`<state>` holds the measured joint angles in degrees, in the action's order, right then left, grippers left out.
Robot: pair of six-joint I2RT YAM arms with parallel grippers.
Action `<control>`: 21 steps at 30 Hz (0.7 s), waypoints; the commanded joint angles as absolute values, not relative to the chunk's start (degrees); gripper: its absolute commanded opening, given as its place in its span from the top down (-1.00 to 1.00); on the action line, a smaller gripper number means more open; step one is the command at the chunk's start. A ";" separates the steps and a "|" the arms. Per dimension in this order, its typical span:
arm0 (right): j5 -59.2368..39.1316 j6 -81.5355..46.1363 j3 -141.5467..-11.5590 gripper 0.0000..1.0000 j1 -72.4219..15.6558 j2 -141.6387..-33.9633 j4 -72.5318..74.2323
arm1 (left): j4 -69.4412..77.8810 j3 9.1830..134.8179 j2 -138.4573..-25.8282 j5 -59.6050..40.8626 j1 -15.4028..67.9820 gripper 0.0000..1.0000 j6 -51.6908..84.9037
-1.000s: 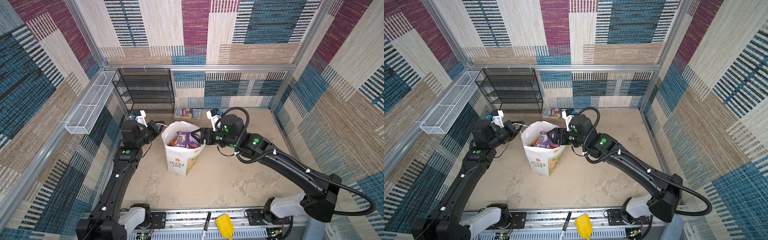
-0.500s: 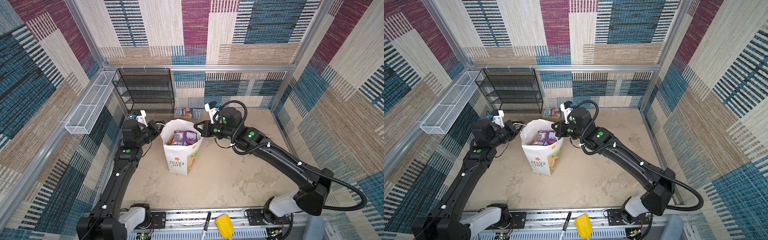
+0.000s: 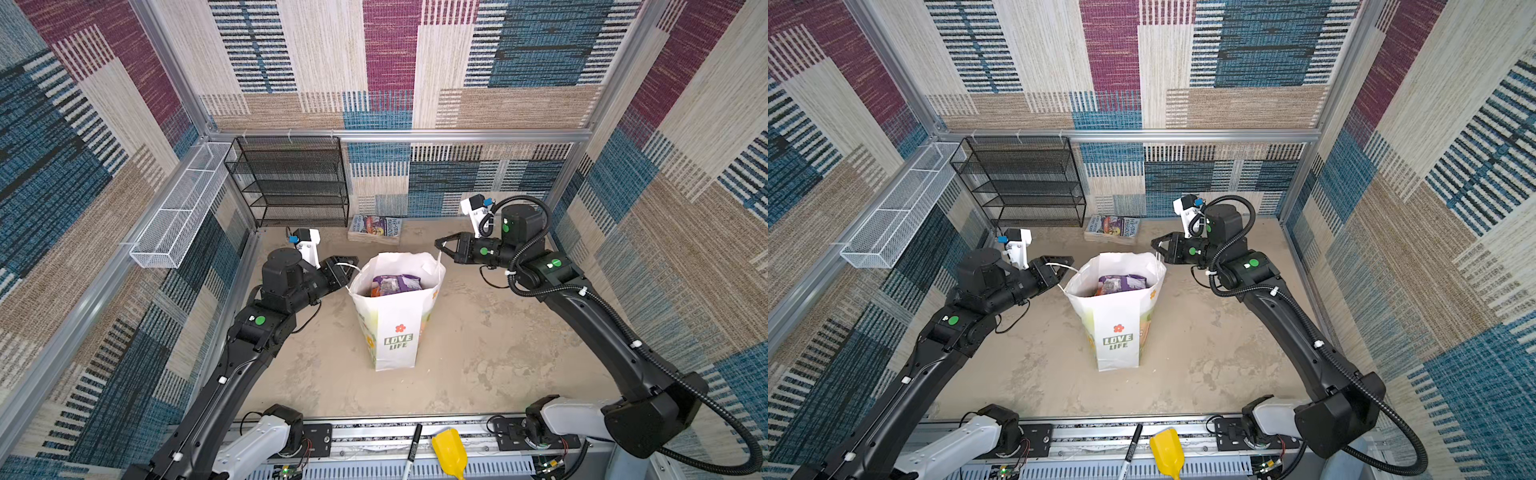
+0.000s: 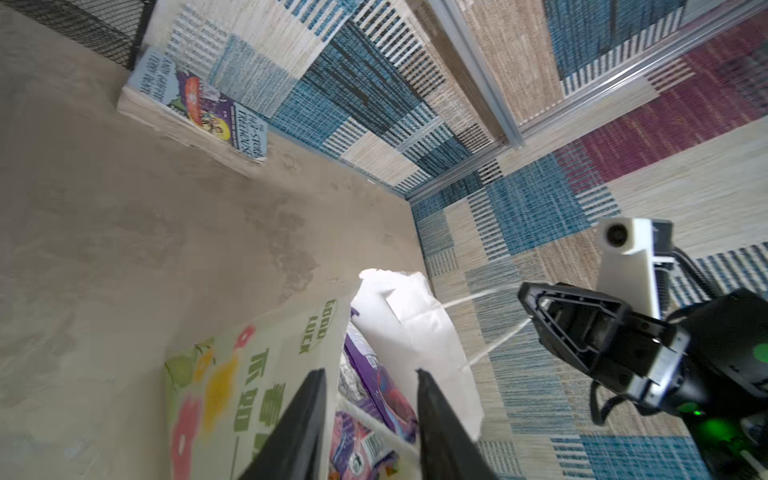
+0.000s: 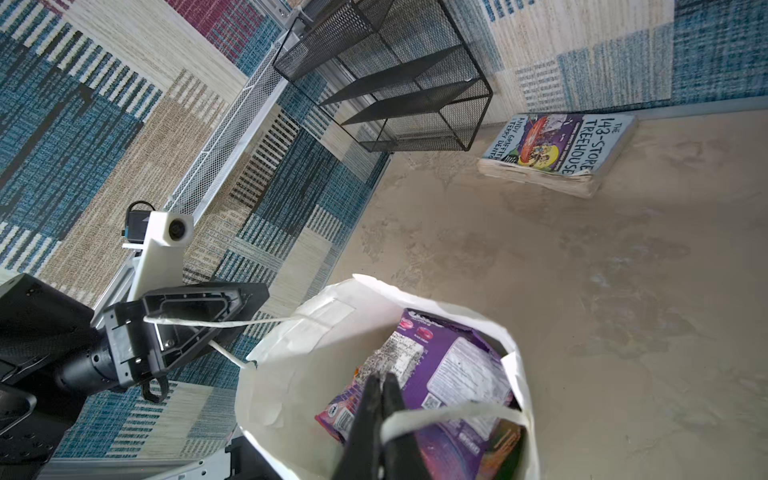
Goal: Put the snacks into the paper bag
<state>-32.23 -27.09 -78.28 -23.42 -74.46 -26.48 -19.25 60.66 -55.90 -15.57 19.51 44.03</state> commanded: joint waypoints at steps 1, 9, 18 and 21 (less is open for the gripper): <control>-36.12 -25.10 -77.08 1.00 -23.16 -72.74 -22.50 | -22.04 60.64 -56.39 -9.43 19.42 -0.10 39.15; -37.65 -25.05 -74.91 1.00 -23.16 -70.91 -21.81 | -40.59 65.52 -58.86 -4.68 19.42 -0.57 30.18; -37.48 -27.30 -73.13 1.00 -23.17 -70.78 -18.98 | -45.89 65.52 -55.82 -8.35 19.48 -0.34 30.27; -37.38 -27.91 -74.07 1.00 -23.12 -71.67 -17.79 | -45.82 67.59 -57.76 -9.67 19.87 -0.03 30.40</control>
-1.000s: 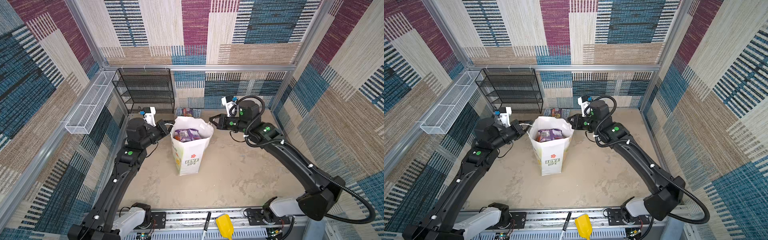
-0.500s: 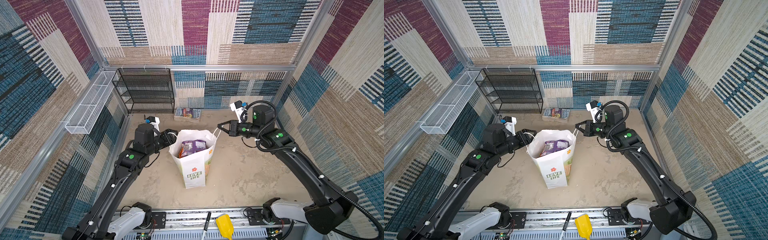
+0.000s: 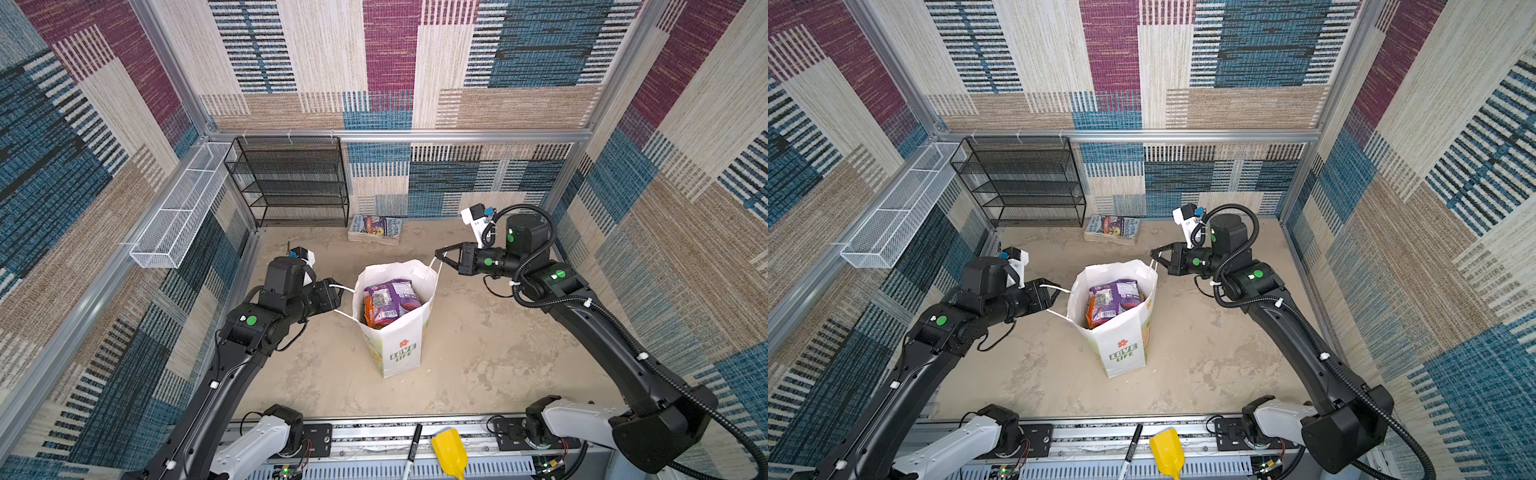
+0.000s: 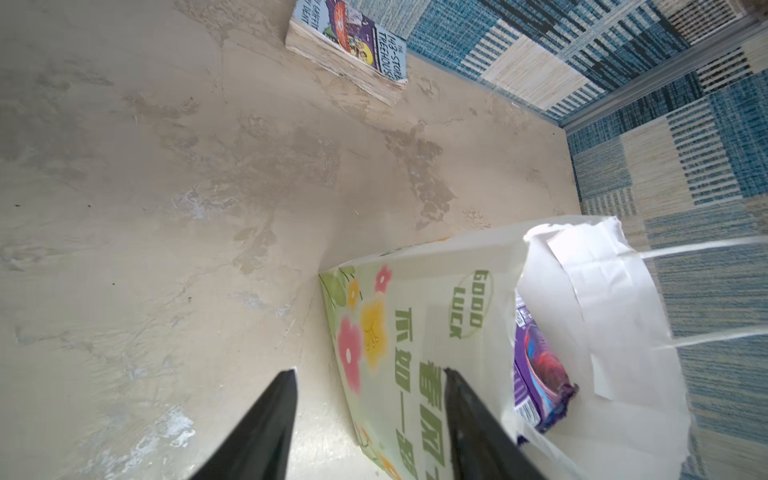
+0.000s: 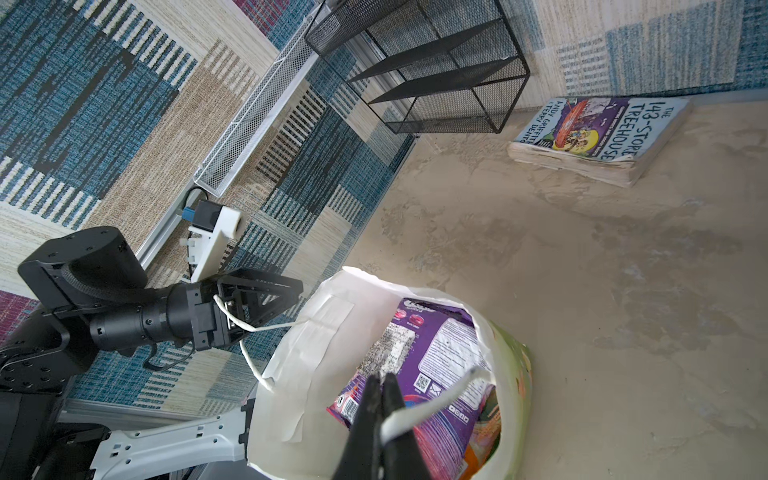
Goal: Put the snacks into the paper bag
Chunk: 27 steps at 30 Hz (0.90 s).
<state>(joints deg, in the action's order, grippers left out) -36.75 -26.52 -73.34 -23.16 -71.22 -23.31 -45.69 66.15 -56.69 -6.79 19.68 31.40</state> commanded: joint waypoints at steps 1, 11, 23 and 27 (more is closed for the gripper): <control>-36.90 -27.82 -75.16 1.00 -23.12 -72.30 -17.46 | -45.72 68.85 -58.96 -9.59 20.03 0.02 30.14; -33.49 -27.69 -94.38 1.00 -23.16 -82.86 -20.14 | -43.22 92.05 -75.54 -11.79 20.04 0.17 30.76; -33.11 -31.28 -74.55 1.00 -23.13 -76.47 -11.57 | -33.37 78.65 -75.13 -10.75 20.04 -0.33 31.01; -33.71 -32.52 -71.38 1.00 -23.13 -75.58 -9.60 | -20.73 66.22 -70.11 -8.61 20.13 -0.45 33.72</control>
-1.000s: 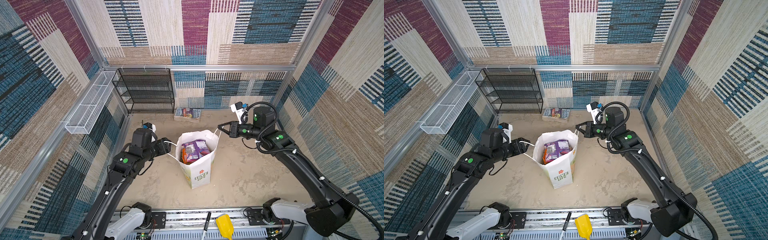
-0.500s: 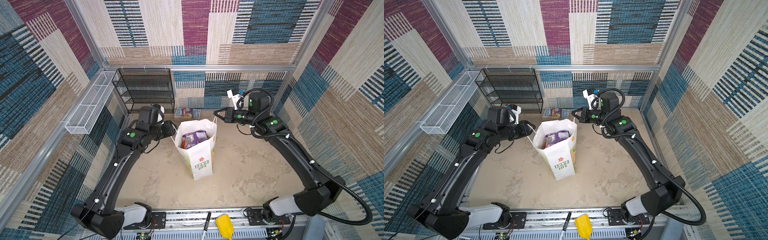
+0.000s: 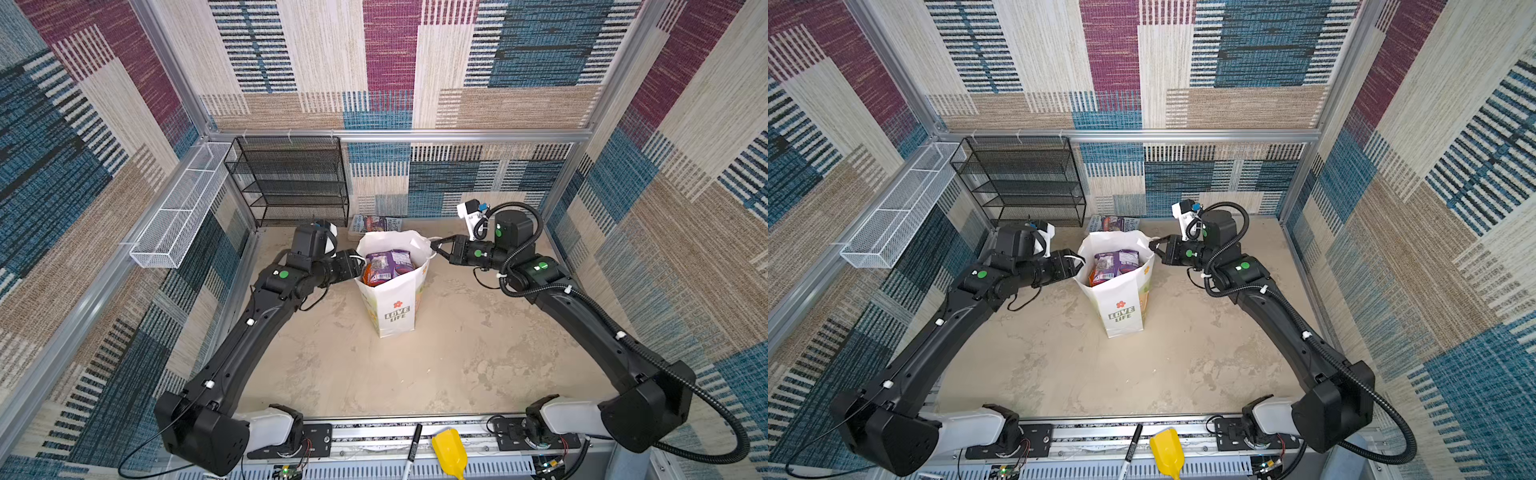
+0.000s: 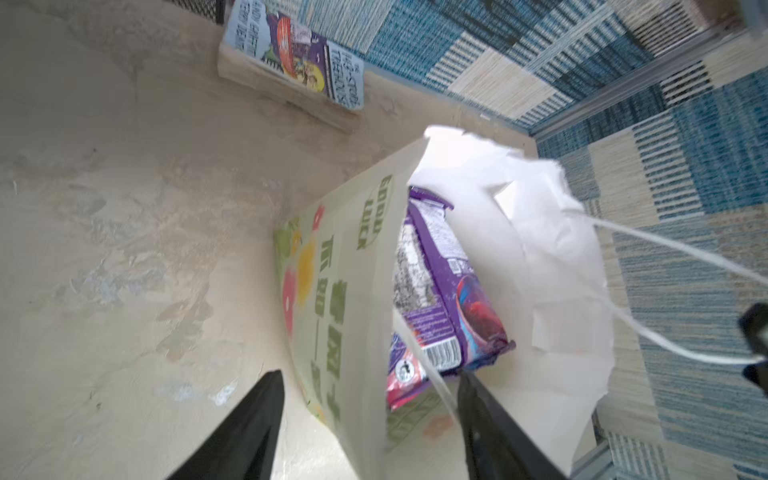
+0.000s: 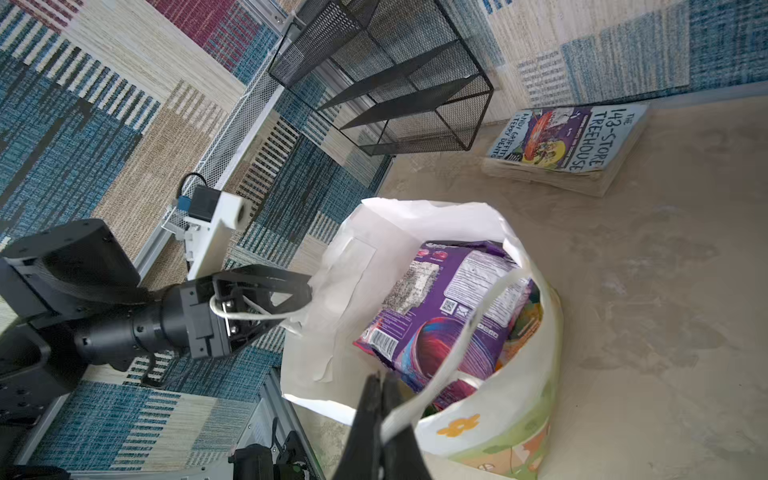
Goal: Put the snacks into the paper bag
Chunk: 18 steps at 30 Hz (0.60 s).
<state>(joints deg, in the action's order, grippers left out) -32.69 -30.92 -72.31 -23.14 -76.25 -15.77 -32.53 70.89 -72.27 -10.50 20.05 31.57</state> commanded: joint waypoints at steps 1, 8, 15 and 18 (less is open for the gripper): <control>-33.91 -32.59 -71.28 1.00 -23.17 -75.57 -9.51 | -18.27 63.46 -68.93 -8.15 20.13 -0.47 34.53; -35.01 -32.72 -72.42 1.00 -23.16 -76.42 -9.98 | -10.56 57.07 -66.10 -4.75 21.51 -0.58 34.47; -35.48 -33.09 -73.30 1.00 -23.12 -76.84 -9.73 | -4.29 52.99 -65.03 -2.01 22.49 -0.77 32.10; -35.42 -32.63 -73.87 1.00 -23.17 -76.85 -10.39 | -0.69 49.53 -61.88 -1.24 22.68 -0.82 29.92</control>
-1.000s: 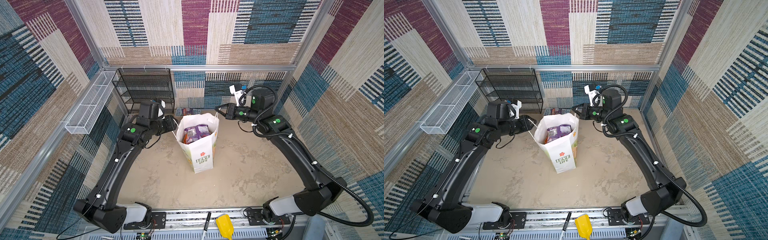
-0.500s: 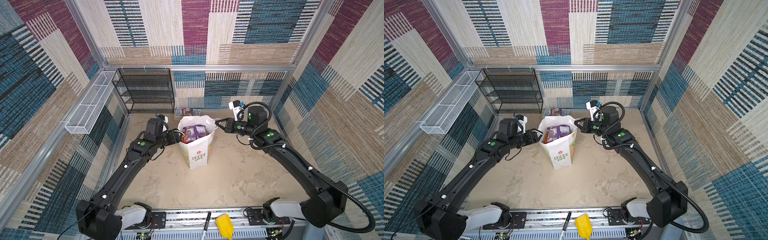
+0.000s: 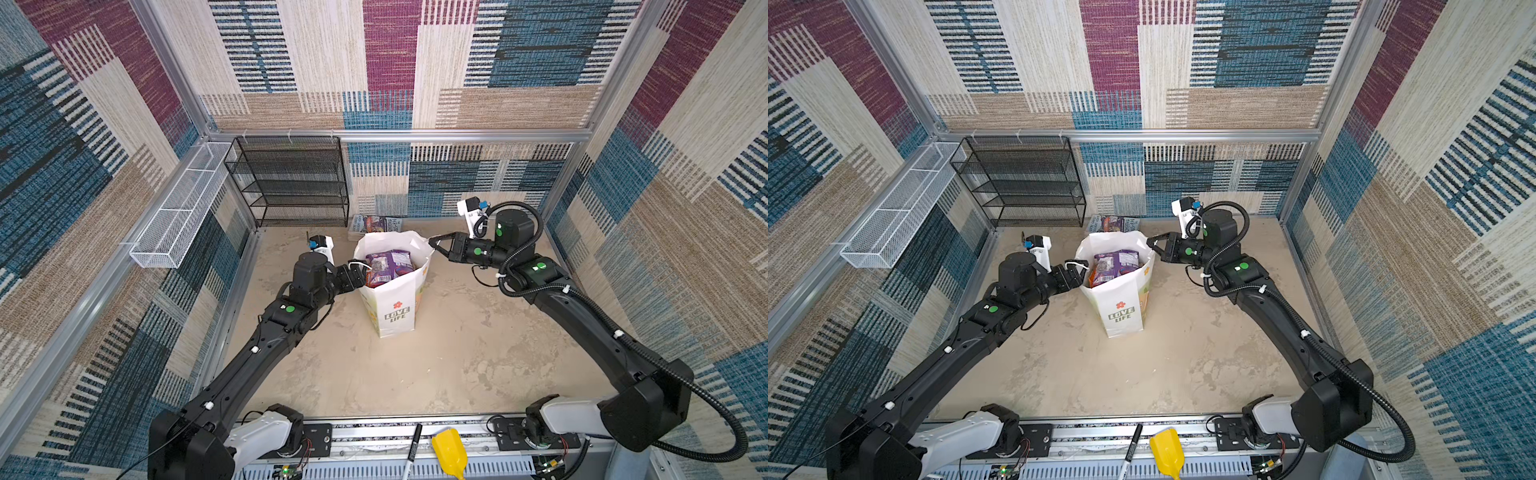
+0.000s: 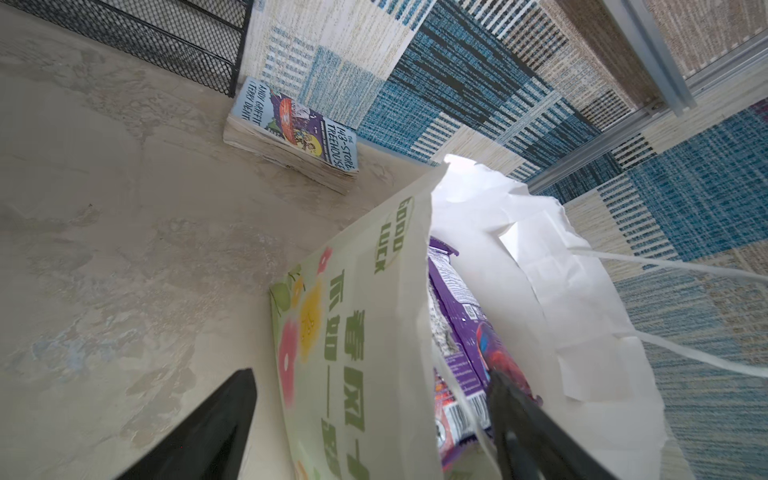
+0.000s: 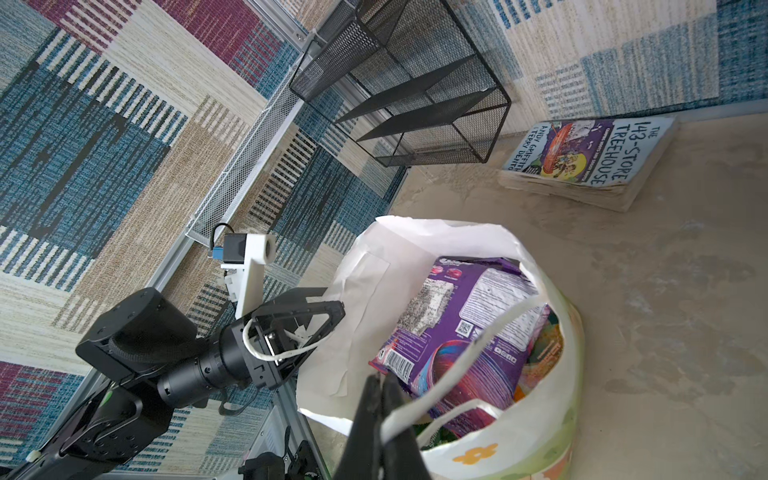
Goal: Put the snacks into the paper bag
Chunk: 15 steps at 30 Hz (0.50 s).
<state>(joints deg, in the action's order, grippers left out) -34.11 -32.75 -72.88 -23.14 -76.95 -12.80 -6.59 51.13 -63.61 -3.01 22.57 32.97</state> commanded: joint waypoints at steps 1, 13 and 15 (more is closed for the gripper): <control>-35.33 -32.44 -74.06 1.00 -23.17 -76.88 -10.67 | 0.50 48.25 -60.49 -0.76 22.85 -0.84 28.99; -37.53 -33.57 -74.73 1.00 -23.20 -78.34 -9.40 | 10.68 42.06 -58.84 3.41 24.47 -0.98 24.76; -37.76 -33.57 -75.01 1.00 -23.12 -78.55 -9.62 | 13.29 42.12 -60.31 3.60 24.57 -0.99 24.51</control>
